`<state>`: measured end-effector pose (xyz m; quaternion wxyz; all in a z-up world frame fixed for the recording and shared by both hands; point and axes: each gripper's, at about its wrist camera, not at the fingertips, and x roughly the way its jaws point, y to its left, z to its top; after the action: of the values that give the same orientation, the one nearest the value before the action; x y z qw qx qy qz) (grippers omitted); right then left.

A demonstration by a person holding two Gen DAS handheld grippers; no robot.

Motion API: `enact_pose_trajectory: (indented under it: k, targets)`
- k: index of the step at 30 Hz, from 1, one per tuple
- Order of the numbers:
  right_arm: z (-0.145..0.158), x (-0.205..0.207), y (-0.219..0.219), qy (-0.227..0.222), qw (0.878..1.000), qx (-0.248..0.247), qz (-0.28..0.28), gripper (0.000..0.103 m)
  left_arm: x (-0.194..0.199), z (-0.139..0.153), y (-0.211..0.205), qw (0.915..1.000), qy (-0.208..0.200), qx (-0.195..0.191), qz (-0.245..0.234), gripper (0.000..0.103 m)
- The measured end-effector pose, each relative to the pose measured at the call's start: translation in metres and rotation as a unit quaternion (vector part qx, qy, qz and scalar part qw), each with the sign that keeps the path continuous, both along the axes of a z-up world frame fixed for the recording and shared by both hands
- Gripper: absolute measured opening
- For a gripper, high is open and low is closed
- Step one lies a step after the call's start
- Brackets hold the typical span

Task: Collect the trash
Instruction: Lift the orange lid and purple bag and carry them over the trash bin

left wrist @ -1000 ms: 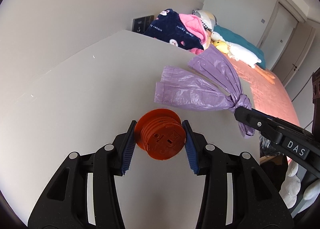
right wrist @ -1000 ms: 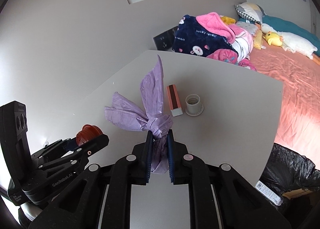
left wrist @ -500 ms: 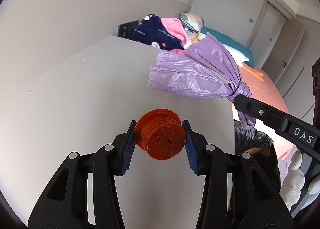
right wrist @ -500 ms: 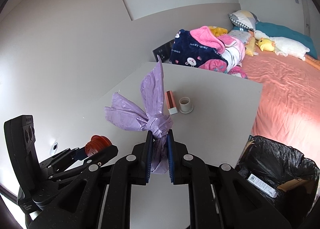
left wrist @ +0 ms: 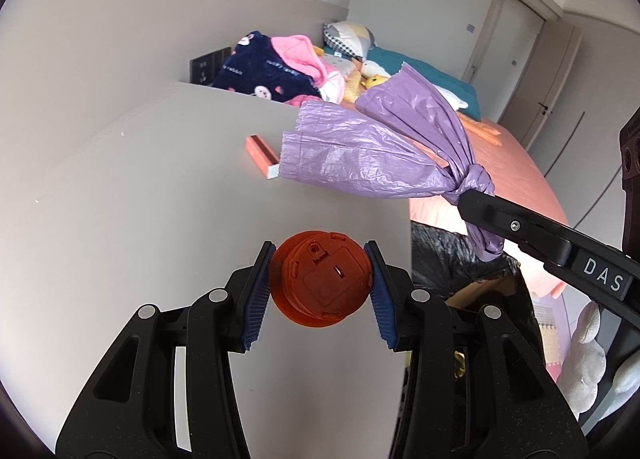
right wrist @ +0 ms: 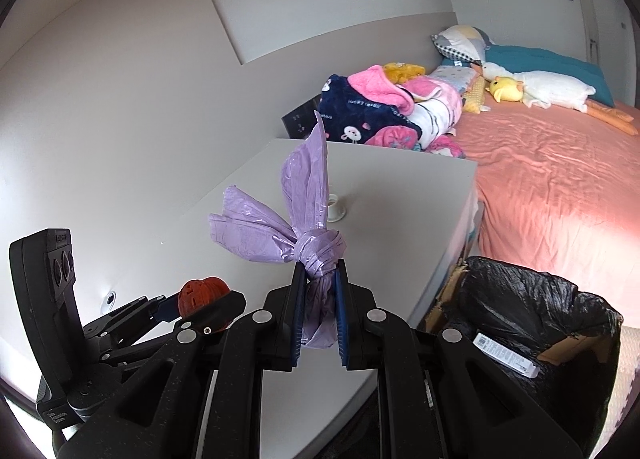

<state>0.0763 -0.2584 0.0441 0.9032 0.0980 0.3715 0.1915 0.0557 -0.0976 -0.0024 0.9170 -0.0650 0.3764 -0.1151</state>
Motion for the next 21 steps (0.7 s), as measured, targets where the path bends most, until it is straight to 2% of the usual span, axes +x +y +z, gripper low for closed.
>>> enact_pose_trajectory:
  k: [21]
  targets:
    - [-0.002,-0.028,-0.072,0.0,0.997,0.007,-0.075,0.015,-0.01,-0.001,-0.078,0.9958,0.007,-0.002,-0.091,0.044]
